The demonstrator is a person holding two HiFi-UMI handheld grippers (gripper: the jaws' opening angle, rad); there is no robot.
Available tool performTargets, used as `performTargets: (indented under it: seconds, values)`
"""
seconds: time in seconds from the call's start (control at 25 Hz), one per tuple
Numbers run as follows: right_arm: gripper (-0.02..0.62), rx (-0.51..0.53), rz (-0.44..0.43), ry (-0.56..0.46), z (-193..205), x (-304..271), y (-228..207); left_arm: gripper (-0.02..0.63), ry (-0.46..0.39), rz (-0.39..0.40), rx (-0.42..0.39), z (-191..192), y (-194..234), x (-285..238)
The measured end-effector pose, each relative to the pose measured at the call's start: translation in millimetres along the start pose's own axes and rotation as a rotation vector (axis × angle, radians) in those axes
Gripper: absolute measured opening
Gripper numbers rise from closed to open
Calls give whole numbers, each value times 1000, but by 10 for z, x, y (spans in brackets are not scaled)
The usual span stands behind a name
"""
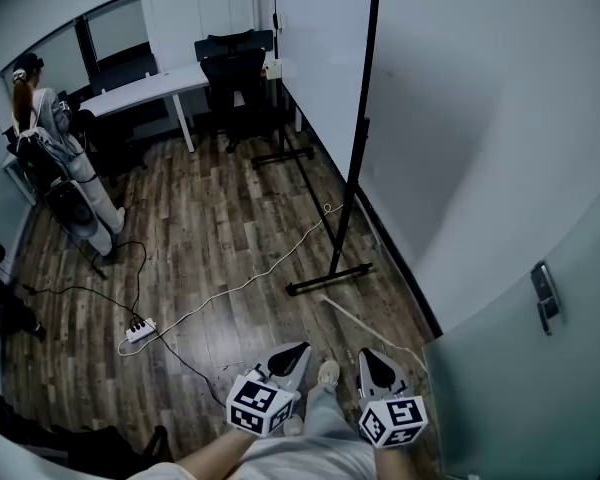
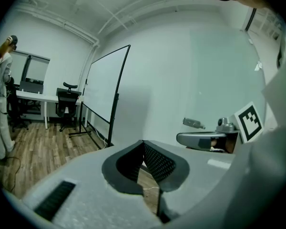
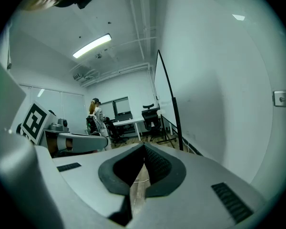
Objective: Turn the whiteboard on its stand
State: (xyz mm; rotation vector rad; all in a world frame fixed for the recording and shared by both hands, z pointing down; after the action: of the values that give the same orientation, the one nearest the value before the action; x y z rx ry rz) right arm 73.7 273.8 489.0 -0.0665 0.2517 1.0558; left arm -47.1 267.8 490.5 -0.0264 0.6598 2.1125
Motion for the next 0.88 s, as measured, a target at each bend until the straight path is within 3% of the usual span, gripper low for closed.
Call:
performTargets:
  seconds: [0.32,0.6,0.88]
  values:
    - [5,-21,-23,-27,14,-681,-351,11,9,-6,-9,-197,346,-578]
    - [5,79,-32,-80,-406,-1632,-961,11,-35,-6,-29,-790,758,-1380]
    - [5,109,-41,-52,-651,-2298,-1551,11,-66,-13,-34,-1354,1002,-2126]
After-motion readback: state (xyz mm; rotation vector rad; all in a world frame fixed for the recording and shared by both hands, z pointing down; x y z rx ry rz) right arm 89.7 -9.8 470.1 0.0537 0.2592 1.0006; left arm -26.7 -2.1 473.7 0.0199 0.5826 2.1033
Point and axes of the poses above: the fingertips, and each gripper's own axes: x backward along the fingers, y to its left, z out of its underside, the point moved 1 cm from there along x, backward along the fingers, and after that the axes turned 15 degrees about x, right-handed, at the moved point
